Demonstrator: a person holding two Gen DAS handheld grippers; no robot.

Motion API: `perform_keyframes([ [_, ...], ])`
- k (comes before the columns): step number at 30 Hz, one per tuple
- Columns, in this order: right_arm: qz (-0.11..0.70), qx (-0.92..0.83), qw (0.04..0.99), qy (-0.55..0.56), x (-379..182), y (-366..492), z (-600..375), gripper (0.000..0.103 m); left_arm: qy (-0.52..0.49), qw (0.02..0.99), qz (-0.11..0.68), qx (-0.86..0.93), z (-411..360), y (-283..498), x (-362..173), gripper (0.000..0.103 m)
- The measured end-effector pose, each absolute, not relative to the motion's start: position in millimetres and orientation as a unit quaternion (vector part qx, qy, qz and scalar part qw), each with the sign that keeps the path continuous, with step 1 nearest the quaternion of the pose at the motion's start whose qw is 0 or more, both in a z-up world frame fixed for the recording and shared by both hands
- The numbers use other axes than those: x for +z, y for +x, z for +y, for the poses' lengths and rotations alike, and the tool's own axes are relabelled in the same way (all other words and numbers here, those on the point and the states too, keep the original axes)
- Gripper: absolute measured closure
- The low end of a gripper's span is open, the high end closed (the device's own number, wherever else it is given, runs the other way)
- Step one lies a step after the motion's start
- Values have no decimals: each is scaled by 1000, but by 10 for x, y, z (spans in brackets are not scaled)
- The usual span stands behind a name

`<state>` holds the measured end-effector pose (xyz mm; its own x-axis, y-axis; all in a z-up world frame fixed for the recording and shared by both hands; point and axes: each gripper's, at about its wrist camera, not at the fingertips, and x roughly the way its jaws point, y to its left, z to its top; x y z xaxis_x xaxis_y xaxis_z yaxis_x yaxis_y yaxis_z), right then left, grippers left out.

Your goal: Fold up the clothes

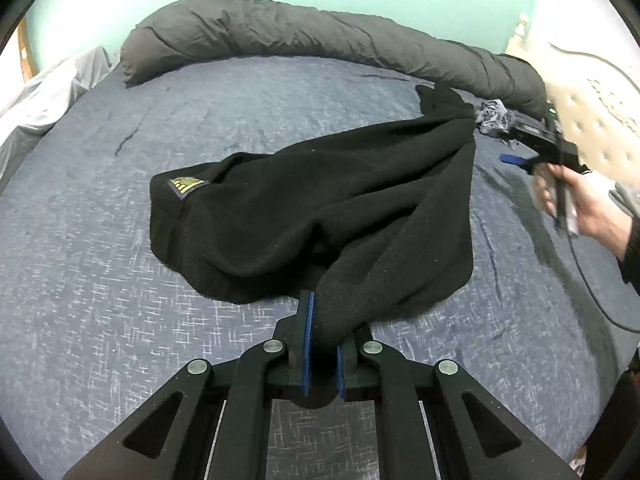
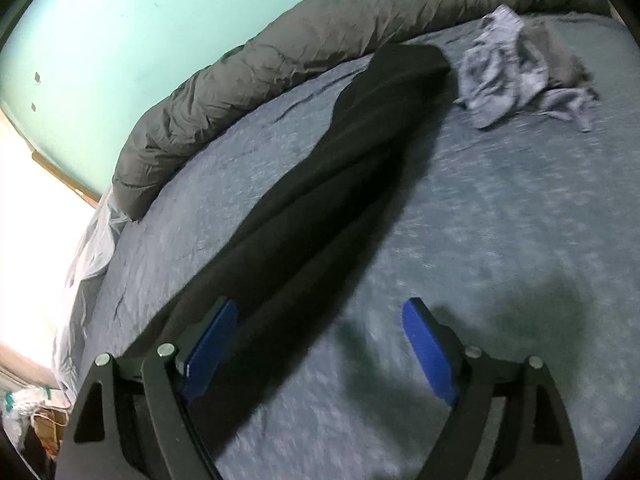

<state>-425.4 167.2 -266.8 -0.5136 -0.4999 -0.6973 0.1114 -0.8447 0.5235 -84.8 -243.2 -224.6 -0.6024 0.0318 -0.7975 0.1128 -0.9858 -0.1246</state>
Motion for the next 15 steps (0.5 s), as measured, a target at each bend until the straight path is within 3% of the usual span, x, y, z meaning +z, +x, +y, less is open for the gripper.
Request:
perform_keyframes([
  [3, -213, -842, 181, 462, -2731, -4417, 1561, 18, 445, 15, 78, -892, -2430, -847, -2244, 94],
  [4, -210, -840, 183, 466, -2769, -4447, 1520, 29, 444, 14, 79, -892, -2432, -846, -2246, 94],
  [5, -207, -837, 185, 471, -2808, -4475, 1482, 57, 444, 13, 79, -892, -2433, -844, -2247, 94],
  [7, -205, -840, 193, 464, -2831, -4475, 1426, 71, 444, 10, 76, -892, -2430, -843, -2249, 94],
  [8, -203, -844, 198, 456, -2814, -4458, 1401, 85, 444, 10, 75, -893, -2429, -842, -2244, 94],
  [10, -189, -857, 204, 434, -2695, -4405, 1376, 93, 444, 13, 70, -893, -2431, -843, -2213, 94],
  [15, -189, -874, 226, 386, -2152, -4163, 1524, 97, 441, 22, 63, -895, -2450, -839, -2097, 94],
])
